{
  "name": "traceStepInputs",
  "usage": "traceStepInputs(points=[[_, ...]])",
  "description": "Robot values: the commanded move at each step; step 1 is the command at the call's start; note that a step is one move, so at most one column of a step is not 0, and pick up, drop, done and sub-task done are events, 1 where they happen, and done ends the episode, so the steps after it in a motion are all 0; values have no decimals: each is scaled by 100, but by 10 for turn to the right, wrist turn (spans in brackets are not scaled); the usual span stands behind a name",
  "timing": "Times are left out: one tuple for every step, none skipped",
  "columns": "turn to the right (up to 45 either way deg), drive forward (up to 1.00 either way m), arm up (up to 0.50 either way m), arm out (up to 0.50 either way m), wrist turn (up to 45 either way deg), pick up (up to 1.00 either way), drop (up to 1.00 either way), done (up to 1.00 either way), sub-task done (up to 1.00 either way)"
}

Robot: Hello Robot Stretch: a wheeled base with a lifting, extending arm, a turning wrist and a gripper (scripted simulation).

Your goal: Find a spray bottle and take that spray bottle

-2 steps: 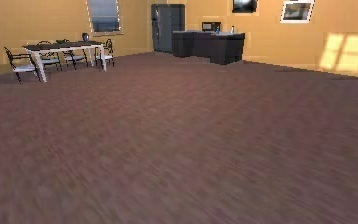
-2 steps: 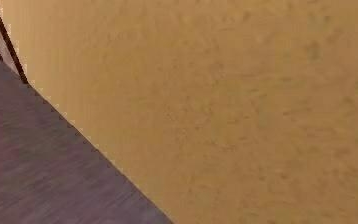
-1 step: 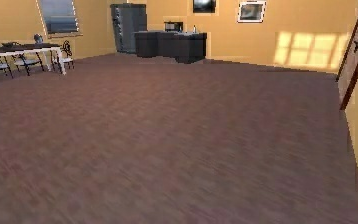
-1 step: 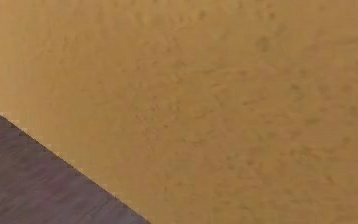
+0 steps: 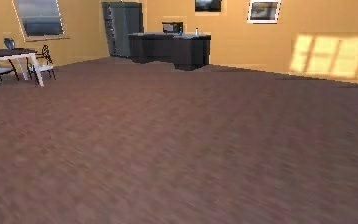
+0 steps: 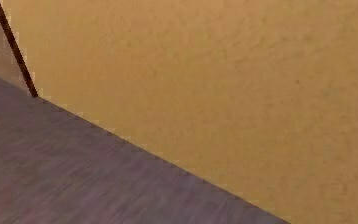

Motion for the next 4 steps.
traceStepInputs(points=[[0,100,0,0,0,0,0,0,0],[0,100,0,0,0,0,0,0,0],[0,100,0,0,0,0,0,0,0],[0,100,0,0,0,0,0,0,0]])
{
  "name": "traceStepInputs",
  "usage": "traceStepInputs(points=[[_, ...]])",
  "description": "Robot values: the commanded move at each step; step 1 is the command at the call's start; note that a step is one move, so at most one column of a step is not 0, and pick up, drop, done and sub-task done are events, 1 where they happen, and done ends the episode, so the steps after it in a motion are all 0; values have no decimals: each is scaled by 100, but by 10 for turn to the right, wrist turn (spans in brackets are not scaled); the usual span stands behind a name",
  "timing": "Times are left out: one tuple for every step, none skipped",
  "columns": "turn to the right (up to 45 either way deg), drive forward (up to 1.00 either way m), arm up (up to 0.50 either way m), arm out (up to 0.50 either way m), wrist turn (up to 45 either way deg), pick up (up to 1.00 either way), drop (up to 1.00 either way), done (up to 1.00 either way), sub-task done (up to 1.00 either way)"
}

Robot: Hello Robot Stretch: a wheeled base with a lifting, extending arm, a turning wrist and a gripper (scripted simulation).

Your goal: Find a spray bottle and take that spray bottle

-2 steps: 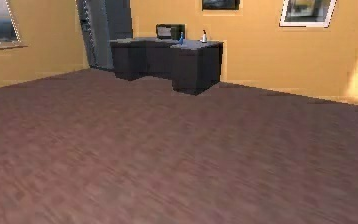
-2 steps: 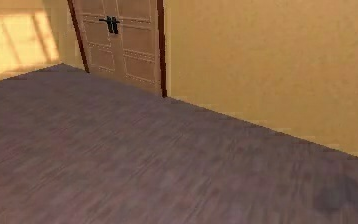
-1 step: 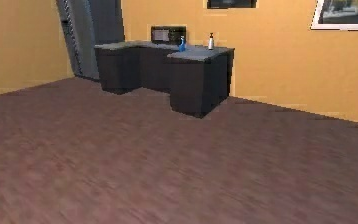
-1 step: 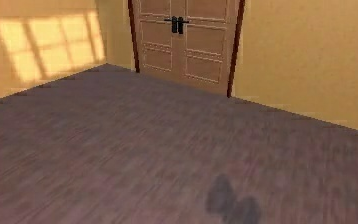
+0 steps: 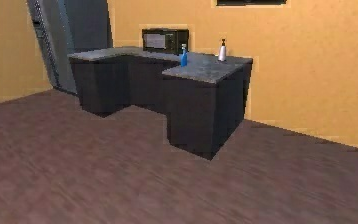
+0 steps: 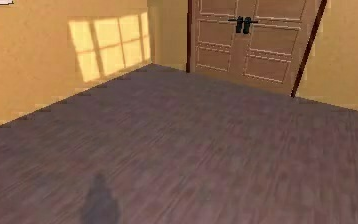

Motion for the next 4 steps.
traceStepInputs(points=[[30,0,0,0,0,0,0,0,0],[0,100,0,0,0,0,0,0,0],[0,25,0,0,0,0,0,0,0],[-450,0,0,0,0,0,0,0,0]])
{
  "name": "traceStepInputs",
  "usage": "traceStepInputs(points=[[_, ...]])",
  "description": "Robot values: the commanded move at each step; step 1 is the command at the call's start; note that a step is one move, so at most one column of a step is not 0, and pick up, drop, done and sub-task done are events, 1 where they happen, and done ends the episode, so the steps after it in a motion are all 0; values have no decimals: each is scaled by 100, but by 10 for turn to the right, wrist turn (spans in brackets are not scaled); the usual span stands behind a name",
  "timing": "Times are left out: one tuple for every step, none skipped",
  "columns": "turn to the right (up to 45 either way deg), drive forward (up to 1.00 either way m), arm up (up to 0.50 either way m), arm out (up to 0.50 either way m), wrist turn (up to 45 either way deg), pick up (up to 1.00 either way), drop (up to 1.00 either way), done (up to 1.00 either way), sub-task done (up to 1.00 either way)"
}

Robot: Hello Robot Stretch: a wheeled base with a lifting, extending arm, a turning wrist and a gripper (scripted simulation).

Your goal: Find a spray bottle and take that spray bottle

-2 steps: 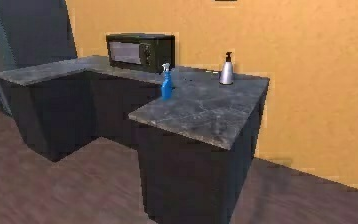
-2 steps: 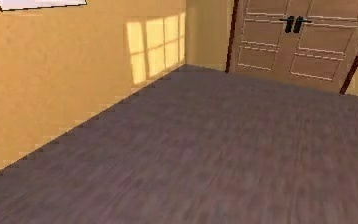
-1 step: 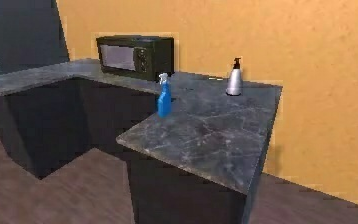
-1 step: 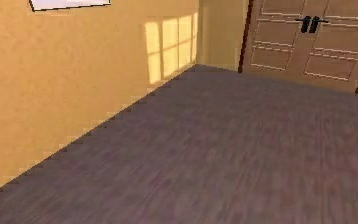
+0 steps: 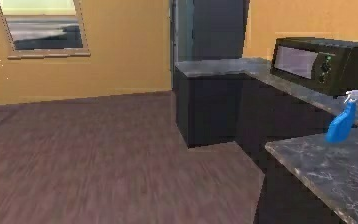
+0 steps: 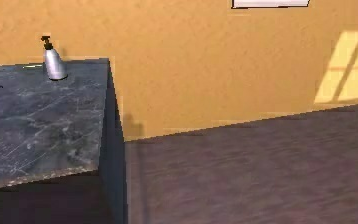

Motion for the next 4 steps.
traceStepInputs(points=[[-450,0,0,0,0,0,0,0,0],[450,0,0,0,0,0,0,0,0],[450,0,0,0,0,0,0,0,0],[450,0,0,0,0,0,0,0,0]])
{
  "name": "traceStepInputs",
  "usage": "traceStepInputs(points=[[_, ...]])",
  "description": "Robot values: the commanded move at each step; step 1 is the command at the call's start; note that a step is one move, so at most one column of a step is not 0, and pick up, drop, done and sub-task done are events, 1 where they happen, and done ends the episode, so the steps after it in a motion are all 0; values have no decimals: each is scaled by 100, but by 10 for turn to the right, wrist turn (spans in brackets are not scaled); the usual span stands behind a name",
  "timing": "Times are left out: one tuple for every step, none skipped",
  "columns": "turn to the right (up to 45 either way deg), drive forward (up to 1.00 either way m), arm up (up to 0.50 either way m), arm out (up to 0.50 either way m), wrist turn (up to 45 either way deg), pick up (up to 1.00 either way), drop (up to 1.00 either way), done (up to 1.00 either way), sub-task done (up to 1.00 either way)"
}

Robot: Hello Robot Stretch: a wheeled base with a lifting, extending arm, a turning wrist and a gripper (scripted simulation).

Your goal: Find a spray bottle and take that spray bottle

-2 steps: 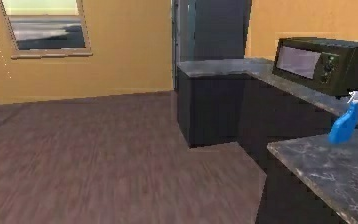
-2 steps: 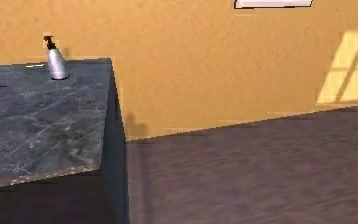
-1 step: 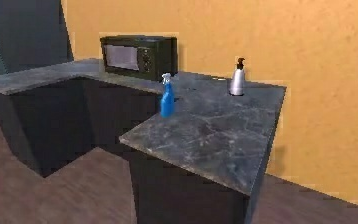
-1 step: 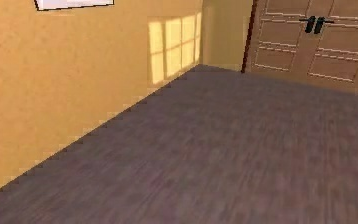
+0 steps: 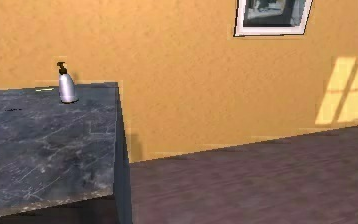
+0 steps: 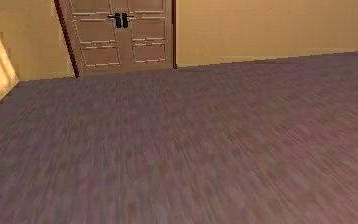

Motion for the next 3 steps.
traceStepInputs(points=[[30,0,0,0,0,0,0,0,0],[0,50,0,0,0,0,0,0,0],[-150,0,0,0,0,0,0,0,0]])
